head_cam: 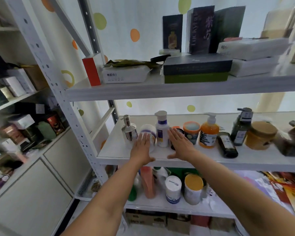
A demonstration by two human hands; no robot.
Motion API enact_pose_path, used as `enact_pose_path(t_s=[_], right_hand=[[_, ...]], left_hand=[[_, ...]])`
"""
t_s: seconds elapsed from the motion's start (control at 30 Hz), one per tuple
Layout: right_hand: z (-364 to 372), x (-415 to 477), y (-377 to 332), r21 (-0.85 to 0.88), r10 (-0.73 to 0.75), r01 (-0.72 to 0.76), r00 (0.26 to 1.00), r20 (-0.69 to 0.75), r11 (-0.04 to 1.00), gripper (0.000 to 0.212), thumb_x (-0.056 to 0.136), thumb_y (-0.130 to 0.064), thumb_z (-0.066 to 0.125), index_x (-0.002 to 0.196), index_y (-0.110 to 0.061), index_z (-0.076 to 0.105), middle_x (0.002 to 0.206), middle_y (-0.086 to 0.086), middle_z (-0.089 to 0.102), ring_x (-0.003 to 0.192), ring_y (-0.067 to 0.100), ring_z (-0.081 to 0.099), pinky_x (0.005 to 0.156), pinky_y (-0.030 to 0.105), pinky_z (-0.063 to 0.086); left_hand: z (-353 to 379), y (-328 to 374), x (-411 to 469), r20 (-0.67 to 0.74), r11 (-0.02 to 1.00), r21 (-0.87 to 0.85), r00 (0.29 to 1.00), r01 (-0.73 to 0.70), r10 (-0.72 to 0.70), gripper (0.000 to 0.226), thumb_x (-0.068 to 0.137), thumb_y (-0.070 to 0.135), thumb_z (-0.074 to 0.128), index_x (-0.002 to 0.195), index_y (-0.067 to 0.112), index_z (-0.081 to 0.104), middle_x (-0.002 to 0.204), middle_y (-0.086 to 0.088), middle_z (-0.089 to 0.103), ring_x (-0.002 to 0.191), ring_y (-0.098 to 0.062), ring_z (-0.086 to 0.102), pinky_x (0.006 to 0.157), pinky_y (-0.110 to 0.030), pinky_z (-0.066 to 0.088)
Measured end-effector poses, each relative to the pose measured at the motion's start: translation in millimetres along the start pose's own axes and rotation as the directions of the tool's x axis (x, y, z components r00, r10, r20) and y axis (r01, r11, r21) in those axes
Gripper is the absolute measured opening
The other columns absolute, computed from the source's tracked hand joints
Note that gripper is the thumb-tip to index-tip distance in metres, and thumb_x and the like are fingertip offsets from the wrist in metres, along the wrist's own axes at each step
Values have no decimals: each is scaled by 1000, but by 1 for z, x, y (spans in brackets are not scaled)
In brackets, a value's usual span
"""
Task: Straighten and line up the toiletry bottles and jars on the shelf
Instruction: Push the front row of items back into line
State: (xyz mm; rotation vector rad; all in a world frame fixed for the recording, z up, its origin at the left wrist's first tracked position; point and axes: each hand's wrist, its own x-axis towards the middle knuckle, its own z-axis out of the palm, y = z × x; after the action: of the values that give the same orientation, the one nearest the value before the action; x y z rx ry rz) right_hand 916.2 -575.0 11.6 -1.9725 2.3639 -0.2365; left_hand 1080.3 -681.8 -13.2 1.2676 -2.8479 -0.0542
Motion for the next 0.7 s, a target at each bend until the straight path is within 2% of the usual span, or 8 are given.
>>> enact_pose_path(t_s=[0.17,0.27,0.43,0.7], right_hand=[[-29,-47,51,-11,102,-102,994,26,995,120,77,-56,65,148,-8,-19,157,6,-23,146,21,-19,119,35,-5],[-45,-85,90,-3,158,-158,987,32,988,122,77,-57,65,148,-9,-21,156,5,-25,145,20,-21,118,36,-6],[-62,-140,150,-11,247,-247,969,3,969,125,74,-57,68,148,-8,-20,157,5,-23,146,19,-19,119,35,-5],[-69,-177,194,-27,339,-339,941,15,940,125,73,-59,67,148,-6,-19,157,7,-23,146,20,-19,120,36,-4]], left_hand=[[-16,65,-5,70,999,-48,998,-8,11,120,78,54,67,148,6,-18,158,-10,-19,147,-28,-15,120,-41,-2],[-24,117,-11,80,999,-7,996,-37,37,118,80,54,65,148,7,-18,157,-10,-23,146,-27,-17,119,-44,-4],[-27,197,-21,68,996,-35,994,-85,87,116,81,52,65,149,8,-18,158,-7,-22,146,-25,-17,120,-40,-6],[-29,255,-20,96,993,-42,989,-106,110,112,85,53,60,147,11,-24,155,-5,-29,144,-23,-24,120,-41,-8]])
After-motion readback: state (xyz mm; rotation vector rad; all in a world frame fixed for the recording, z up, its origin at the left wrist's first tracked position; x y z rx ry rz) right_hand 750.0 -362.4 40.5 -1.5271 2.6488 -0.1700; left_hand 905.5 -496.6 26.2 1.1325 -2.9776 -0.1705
